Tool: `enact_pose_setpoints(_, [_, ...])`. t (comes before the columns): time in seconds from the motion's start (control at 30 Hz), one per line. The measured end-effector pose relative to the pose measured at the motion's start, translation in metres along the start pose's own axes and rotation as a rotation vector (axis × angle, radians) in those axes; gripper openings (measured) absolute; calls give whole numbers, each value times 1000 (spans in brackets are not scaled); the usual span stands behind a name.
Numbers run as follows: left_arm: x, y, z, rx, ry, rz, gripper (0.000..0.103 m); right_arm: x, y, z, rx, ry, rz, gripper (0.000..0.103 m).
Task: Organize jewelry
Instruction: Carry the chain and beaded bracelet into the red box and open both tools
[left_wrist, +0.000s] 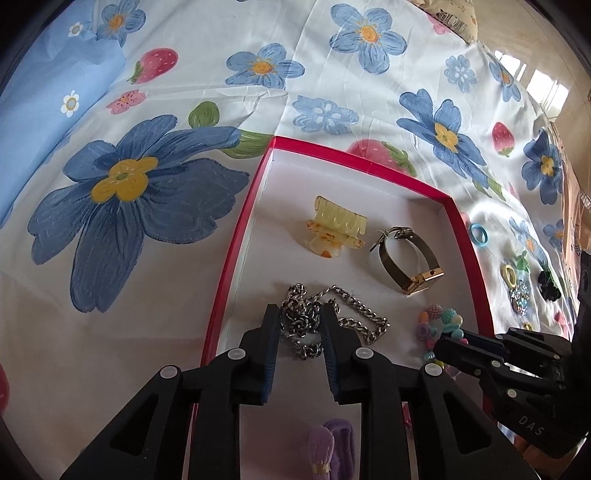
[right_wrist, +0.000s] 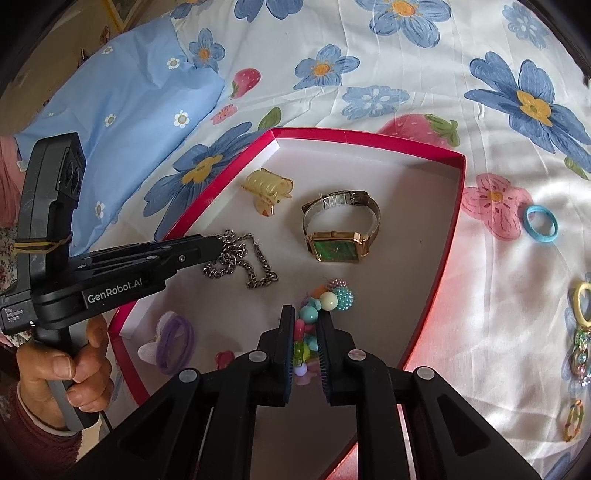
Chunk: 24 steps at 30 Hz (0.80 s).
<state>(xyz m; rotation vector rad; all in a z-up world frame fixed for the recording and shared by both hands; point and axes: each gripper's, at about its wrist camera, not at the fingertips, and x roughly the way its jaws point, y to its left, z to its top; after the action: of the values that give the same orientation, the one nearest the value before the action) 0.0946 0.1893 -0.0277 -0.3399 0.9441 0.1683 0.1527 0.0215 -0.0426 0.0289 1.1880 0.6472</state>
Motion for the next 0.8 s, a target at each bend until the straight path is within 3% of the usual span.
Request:
enact_pose_setpoints(0.1, [-2, -1, -1, 0, 1, 0, 23, -3, 0, -1, 3, -2, -2, 15])
enact_pose_setpoints(0.23, [-6, -2, -2, 2, -6, 10, 37, -7, 0, -3, 6, -4, -5, 18])
enact_pose_setpoints(0.43, [-19, -6, -6, 4, -14, 9, 39, -16, 0, -7, 12, -19, -3, 22])
enact_pose_setpoints(0.63, [-36, -14, -10, 13, -32, -3, 49, -39, -2, -11, 28, -67, 8, 23])
enact_pose_setpoints(0.8, [-49, -27, -16, 33, -44, -26, 56, -66, -11, -18, 53, -118, 7, 36])
